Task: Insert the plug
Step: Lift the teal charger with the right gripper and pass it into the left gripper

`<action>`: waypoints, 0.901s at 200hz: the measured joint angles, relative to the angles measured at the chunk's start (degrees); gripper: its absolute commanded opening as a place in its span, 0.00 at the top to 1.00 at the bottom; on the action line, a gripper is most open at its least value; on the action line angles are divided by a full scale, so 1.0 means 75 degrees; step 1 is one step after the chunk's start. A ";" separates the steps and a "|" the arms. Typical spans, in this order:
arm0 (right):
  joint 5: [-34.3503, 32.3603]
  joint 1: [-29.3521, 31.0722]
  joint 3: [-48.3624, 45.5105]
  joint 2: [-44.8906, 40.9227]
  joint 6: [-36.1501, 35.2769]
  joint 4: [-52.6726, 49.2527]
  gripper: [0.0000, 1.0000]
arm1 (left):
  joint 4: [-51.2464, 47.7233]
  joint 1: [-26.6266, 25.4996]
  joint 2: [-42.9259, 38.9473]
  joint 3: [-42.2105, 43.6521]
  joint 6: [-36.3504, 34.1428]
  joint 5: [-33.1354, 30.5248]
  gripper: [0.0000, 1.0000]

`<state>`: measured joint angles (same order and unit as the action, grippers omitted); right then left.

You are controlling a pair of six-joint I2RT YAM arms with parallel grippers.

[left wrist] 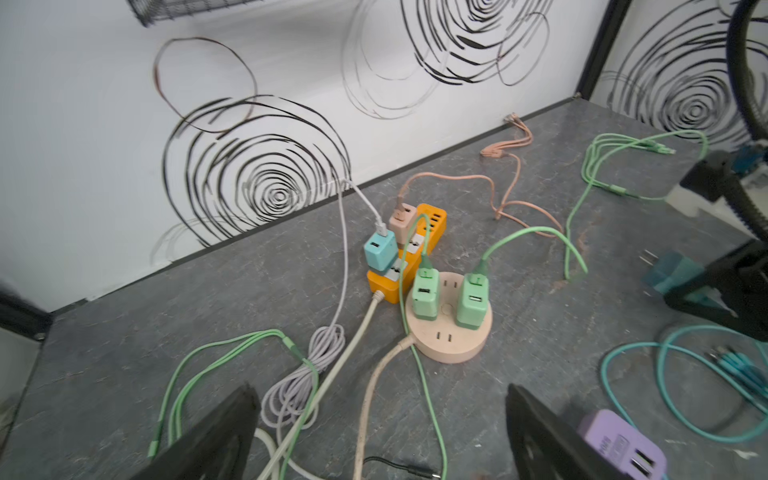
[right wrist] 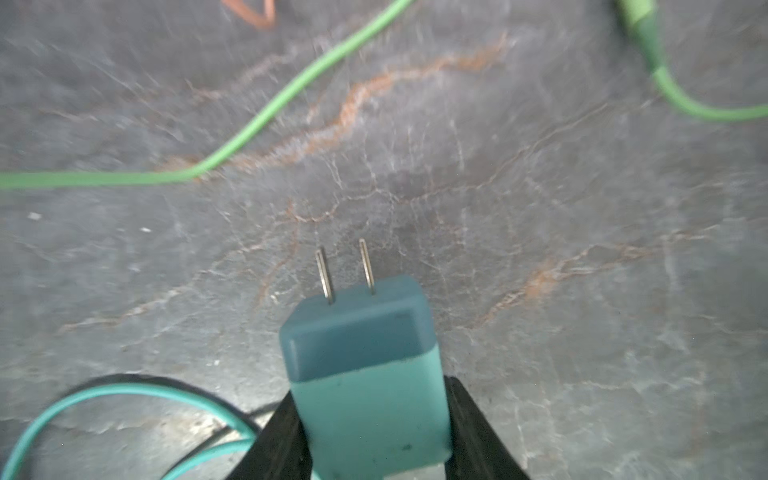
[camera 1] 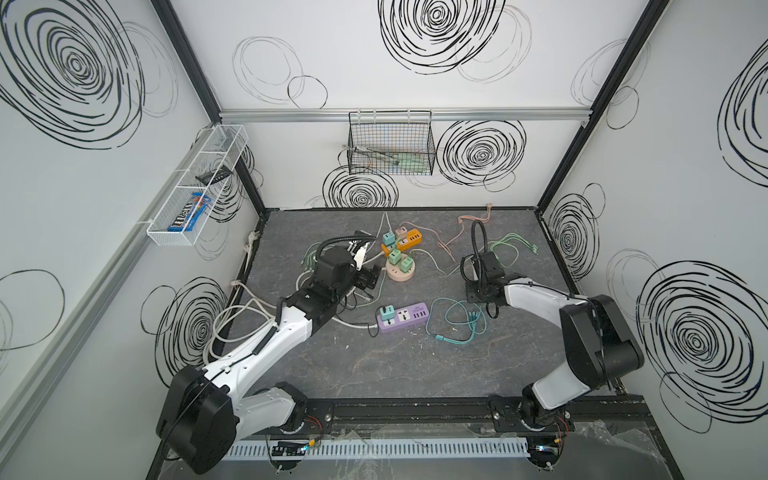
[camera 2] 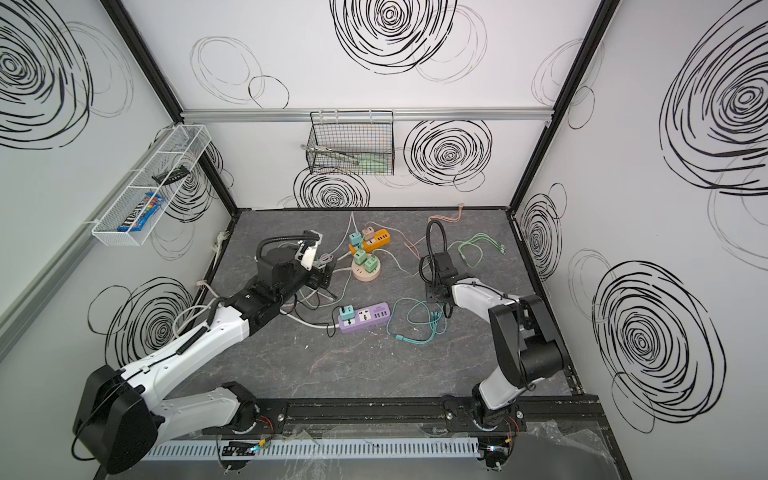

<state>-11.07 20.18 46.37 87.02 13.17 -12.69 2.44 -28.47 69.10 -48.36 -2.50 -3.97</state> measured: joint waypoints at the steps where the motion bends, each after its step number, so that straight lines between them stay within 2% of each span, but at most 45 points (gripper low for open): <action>1: -0.0003 0.0012 -0.0015 -0.0047 -0.0012 0.0017 0.64 | -0.0023 -0.0012 0.0032 -0.0038 0.0035 0.0067 0.03; 22: 0.0090 0.0446 -0.0516 -0.1416 -0.0411 0.0726 0.65 | -0.0434 -0.0265 0.0536 -0.0784 0.0600 0.0970 0.00; 42: 0.0519 0.0787 -0.0921 -0.2573 -0.0933 0.1588 0.65 | -0.0796 -0.0624 0.1113 -0.1629 0.1195 0.1766 0.03; 63: 0.0953 0.1003 -0.1177 -0.3284 -0.1399 0.2294 0.65 | -0.1096 -0.0930 0.1609 -0.2317 0.1728 0.2591 0.08; 97: 0.1489 0.1408 -0.1577 -0.3812 -0.2130 0.3063 0.62 | -0.1556 -0.1172 0.2057 -0.2838 0.2320 0.3660 0.11; 135: 0.1743 0.1996 -0.1926 -0.3993 -0.2818 0.3552 0.62 | -0.1903 -0.1358 0.2343 -0.3147 0.2629 0.4057 0.15; 162: 0.1760 0.2294 -0.1979 -0.4004 -0.3197 0.3789 0.61 | -0.2154 -0.1405 0.2559 -0.3381 0.2742 0.4217 0.23; 180: 0.1754 0.2433 -0.1979 -0.4004 -0.3427 0.3885 0.61 | -0.2241 -0.1419 0.2731 -0.3509 0.2766 0.4345 0.34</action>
<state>2.09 38.44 31.53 56.99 -12.53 16.45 -14.37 -39.11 89.58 -74.67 18.24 28.62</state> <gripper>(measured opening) 0.454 0.727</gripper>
